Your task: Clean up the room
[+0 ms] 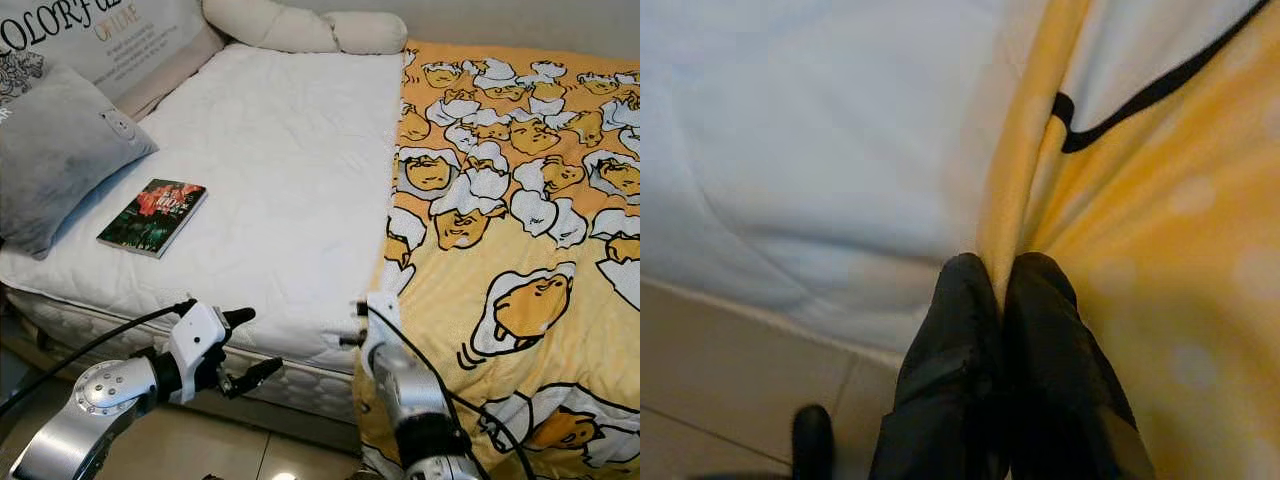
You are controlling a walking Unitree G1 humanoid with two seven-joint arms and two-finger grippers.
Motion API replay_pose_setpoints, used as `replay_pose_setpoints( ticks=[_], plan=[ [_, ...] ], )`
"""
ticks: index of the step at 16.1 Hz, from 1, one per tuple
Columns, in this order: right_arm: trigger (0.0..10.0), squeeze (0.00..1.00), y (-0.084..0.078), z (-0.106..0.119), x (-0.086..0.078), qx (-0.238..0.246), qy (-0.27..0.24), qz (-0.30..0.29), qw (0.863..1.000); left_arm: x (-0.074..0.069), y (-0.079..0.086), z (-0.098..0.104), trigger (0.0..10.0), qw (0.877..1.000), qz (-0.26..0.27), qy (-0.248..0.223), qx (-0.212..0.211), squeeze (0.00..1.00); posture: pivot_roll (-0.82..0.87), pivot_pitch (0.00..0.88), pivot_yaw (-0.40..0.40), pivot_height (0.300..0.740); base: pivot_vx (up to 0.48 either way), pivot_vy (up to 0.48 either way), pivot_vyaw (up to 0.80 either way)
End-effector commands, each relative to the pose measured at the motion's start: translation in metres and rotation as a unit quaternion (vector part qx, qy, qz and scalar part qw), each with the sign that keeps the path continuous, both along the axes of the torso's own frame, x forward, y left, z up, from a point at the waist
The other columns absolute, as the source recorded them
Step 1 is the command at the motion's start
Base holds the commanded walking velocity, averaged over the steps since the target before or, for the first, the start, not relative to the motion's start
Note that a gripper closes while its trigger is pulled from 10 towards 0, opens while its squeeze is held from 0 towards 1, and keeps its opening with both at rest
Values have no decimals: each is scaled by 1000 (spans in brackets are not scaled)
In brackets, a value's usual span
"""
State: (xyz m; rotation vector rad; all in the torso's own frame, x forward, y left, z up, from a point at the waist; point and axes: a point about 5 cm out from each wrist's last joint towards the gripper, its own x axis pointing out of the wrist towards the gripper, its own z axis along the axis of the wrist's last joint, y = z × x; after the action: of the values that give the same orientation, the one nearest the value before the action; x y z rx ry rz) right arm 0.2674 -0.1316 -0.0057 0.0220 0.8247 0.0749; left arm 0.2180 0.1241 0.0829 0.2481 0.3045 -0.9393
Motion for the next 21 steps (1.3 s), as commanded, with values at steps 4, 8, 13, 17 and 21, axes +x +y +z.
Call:
replay_pose_setpoints(
  ticks=[4, 8, 13, 17, 21],
  plan=[
    [10000, 1000, 1, -21, -22, 19, 48, 35, 998, 3, 1, 2, 10000, 1000, -3, -3, 4, 314, -53, 5, 24, 740, 0, 0, 0],
    [10000, 1000, 3, 10, -15, 93, -50, 73, 992, 12, 8, 3, 10000, 999, 41, -12, 4, 310, -49, 0, 22, 740, 0, 0, 0],
    [10000, 1000, -4, 70, -21, 113, -227, 110, 961, 26, 32, 1, 10000, 954, 293, -44, -40, 306, -76, 0, 42, 740, 0, 0, 0],
    [10000, 0, -10, 79, -26, 102, -270, 40, 957, 28, 50, 13, 10000, 920, 380, -88, -43, 267, -52, 0, 19, 740, 0, 120, -328],
    [10000, 0, -19, 78, -38, 108, -272, 1, 956, 29, 53, 18, 10000, 915, 381, -131, 13, 322, -56, 0, 22, 740, 0, 120, -781]
  ],
)
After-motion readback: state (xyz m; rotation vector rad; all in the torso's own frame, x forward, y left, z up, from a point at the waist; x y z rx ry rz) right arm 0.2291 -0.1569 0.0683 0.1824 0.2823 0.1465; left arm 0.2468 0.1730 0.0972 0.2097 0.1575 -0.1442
